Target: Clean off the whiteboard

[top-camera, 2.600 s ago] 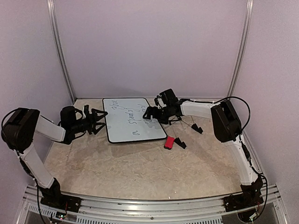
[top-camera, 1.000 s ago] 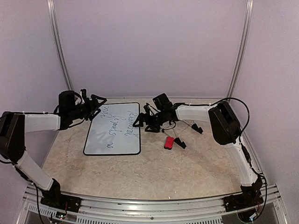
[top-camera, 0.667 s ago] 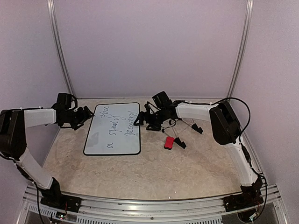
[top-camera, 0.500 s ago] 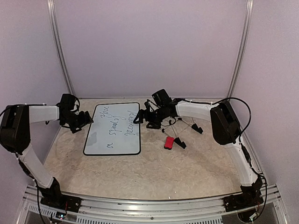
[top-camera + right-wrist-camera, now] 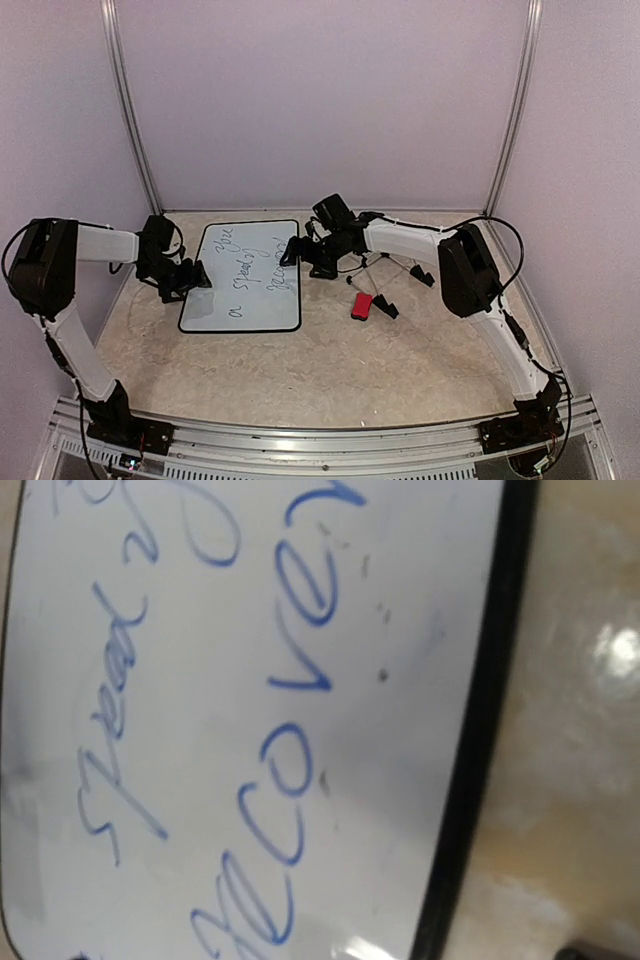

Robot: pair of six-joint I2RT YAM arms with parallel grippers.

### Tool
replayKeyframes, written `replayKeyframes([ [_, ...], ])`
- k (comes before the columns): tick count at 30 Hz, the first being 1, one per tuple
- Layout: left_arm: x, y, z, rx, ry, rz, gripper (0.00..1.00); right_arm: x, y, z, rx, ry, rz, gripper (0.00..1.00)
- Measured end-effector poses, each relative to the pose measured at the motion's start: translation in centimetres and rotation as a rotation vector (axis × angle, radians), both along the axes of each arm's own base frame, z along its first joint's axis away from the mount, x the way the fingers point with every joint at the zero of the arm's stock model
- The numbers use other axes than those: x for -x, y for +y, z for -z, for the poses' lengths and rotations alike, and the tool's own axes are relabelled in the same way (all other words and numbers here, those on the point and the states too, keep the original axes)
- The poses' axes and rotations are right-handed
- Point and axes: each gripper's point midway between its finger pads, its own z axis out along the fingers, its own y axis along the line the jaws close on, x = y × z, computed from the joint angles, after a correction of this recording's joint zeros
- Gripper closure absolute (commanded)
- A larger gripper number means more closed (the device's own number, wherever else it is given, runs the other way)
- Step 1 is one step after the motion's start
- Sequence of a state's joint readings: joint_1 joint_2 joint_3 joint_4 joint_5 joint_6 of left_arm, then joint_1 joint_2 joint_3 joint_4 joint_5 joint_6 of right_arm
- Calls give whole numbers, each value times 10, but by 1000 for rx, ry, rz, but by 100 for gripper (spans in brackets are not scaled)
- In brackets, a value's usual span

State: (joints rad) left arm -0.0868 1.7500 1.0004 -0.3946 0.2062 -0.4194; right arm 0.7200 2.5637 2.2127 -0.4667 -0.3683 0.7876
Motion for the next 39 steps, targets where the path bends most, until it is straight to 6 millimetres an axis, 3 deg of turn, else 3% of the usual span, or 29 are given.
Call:
replayKeyframes([
  [9, -8, -33, -4, 108, -81, 80, 12, -7, 5, 1, 5, 19, 62, 2],
  [19, -9, -76, -9, 239, -230, 63, 12, -40, -24, 3, -22, -43, 148, 2],
  [31, -7, -78, -15, 339, -316, -7, 12, -39, -32, -5, -161, -95, 129, 2],
  [39, 10, -74, -17, 411, -295, -29, 12, -27, -33, -12, -246, -57, 116, 2],
])
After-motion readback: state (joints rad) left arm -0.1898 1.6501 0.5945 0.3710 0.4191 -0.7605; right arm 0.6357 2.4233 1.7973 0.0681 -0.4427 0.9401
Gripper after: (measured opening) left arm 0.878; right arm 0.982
